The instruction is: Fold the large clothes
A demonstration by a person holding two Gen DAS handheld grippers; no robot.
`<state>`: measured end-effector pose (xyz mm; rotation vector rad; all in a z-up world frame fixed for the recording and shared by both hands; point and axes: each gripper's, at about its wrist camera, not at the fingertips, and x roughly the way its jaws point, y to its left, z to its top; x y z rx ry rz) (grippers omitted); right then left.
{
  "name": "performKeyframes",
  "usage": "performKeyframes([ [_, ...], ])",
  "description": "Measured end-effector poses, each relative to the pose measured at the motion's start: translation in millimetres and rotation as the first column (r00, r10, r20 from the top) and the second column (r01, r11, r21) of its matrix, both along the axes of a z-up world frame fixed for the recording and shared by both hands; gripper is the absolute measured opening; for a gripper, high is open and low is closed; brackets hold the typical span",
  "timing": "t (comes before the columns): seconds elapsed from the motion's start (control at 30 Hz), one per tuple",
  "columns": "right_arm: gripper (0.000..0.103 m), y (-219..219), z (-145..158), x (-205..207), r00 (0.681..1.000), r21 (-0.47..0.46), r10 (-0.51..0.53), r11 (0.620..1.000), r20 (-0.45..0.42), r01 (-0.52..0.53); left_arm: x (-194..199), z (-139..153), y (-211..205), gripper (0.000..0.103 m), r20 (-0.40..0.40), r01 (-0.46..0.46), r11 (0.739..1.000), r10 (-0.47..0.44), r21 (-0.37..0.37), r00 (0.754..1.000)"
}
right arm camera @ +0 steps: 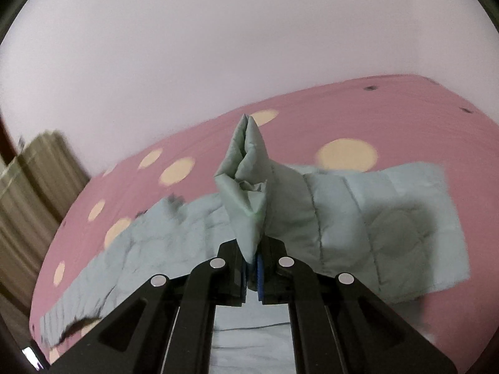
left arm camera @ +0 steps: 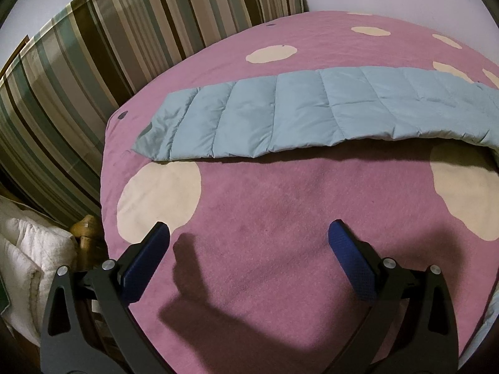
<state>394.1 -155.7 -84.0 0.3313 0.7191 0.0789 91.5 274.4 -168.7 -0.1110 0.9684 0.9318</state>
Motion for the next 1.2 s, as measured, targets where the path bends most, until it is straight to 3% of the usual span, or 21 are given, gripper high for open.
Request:
performKeyframes([
  [0.27,0.004,92,-36,12,0.976,-0.06,0.199,0.977,-0.092,-0.205,0,-1,-1,0.101,0.003,0.0,1.0,0.0,-0.003,1.0],
  [0.77,0.004,158,-93,10,0.902,-0.132,0.354,0.91,-0.248,-0.393,1,-1,-1,0.101,0.004,0.0,1.0,0.0,-0.008,1.0],
  [0.87,0.01,164,-90,5,0.895,-0.139,0.375,0.899,-0.241,-0.414,1,-1,-1,0.101,0.004,0.0,1.0,0.0,-0.009,1.0],
  [0.93,0.02,165,-85,0,0.886,-0.12,0.404,0.891,-0.227,-0.437,1,-1,-1,0.101,0.004,0.0,1.0,0.0,-0.009,1.0],
  [1.0,0.038,165,-78,-8,0.868,-0.092,0.445,0.877,-0.219,-0.472,1,-1,-1,0.101,0.004,0.0,1.0,0.0,-0.009,1.0],
  [1.07,0.045,163,-67,-22,0.847,-0.049,0.494,0.858,-0.198,-0.512,1,-1,-1,0.101,0.002,-0.001,1.0,0.001,-0.006,1.0],
  [1.2,0.046,145,-39,-50,0.827,-0.023,0.546,0.832,-0.136,-0.554,1,1,0,0.101,-0.003,0.0,1.0,0.0,0.002,1.0],
])
